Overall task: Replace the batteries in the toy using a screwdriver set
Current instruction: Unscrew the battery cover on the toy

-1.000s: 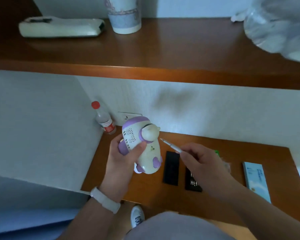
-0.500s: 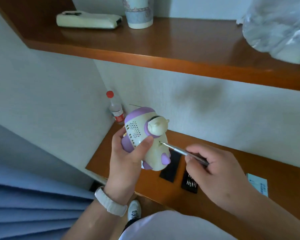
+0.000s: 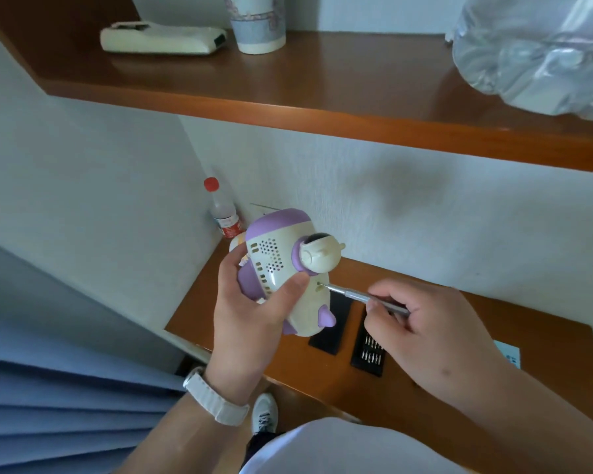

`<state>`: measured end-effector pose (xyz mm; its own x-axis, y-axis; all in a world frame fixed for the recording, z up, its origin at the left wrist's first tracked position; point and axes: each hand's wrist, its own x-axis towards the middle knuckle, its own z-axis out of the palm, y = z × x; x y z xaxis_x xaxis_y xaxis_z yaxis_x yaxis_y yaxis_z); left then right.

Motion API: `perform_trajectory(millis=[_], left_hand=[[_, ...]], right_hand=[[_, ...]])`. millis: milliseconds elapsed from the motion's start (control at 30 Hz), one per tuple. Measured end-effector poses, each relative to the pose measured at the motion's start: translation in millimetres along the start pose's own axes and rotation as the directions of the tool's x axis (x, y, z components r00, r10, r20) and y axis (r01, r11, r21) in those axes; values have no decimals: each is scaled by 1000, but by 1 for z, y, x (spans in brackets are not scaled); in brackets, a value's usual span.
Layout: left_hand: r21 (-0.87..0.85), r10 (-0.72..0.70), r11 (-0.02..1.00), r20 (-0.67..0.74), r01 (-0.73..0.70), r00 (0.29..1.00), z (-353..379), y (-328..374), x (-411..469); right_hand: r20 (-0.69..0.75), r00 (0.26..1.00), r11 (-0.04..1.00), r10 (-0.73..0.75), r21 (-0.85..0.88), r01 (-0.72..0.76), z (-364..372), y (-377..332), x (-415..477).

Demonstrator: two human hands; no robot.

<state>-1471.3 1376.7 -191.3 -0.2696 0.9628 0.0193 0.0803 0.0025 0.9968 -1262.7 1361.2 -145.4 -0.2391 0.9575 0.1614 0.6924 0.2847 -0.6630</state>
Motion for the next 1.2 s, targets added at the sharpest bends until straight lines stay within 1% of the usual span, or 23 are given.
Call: perform_trajectory(millis=[133, 267, 467, 600, 767, 1000, 1100, 1200], left_hand=[[15, 41, 999, 23, -41, 999, 5, 5, 2], [37, 52, 998, 21, -53, 998, 10, 9, 3], [91, 107, 990, 32, -110, 994, 15, 17, 1], [117, 144, 982, 36, -147, 989, 13, 23, 1], [139, 187, 972, 15, -187, 982, 11, 27, 0], [137, 180, 974, 17, -180, 984, 12, 26, -1], [127, 165, 978, 17, -165, 986, 14, 24, -2], [128, 157, 979, 20, -158, 987, 16, 23, -3]], right_hand=[[5, 1000, 999, 21, 28, -21, -7, 1, 2], [7, 999, 998, 51, -37, -50, -12, 1, 5], [-6, 997, 995, 79, -61, -79, -21, -2, 9], [1, 999, 994, 46, -101, -45, -26, -6, 13], [5, 1000, 994, -12, -104, 13, -27, -7, 16], [33, 998, 997, -55, -56, 57, -29, -3, 18], [4, 998, 997, -55, -50, 55, -28, -2, 18], [-31, 998, 995, -51, -84, 48, -26, 0, 17]])
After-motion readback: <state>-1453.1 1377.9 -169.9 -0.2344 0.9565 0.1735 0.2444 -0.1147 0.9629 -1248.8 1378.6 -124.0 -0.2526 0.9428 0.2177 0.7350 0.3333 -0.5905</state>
